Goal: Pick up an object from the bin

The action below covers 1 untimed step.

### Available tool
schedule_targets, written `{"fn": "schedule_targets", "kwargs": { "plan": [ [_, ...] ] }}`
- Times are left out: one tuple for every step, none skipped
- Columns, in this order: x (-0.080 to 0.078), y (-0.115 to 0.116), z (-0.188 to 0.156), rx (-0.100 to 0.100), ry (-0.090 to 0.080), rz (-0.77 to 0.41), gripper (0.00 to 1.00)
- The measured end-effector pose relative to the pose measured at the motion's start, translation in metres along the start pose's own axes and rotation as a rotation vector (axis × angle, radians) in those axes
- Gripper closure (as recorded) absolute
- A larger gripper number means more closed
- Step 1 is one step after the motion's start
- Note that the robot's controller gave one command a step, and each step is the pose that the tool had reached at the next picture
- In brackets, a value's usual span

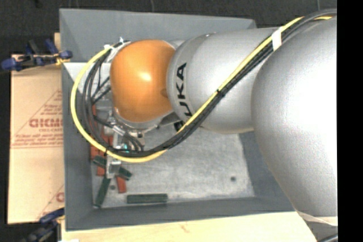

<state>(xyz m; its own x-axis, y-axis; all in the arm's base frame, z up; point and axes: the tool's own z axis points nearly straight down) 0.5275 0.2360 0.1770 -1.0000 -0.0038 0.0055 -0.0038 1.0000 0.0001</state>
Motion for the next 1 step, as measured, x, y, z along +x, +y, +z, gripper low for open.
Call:
{"fn": "schedule_targets", "kwargs": {
  "plan": [
    [-0.0021,-0.001,-0.0047,-0.002,-0.007,0.004,0.0]
  ]
}}
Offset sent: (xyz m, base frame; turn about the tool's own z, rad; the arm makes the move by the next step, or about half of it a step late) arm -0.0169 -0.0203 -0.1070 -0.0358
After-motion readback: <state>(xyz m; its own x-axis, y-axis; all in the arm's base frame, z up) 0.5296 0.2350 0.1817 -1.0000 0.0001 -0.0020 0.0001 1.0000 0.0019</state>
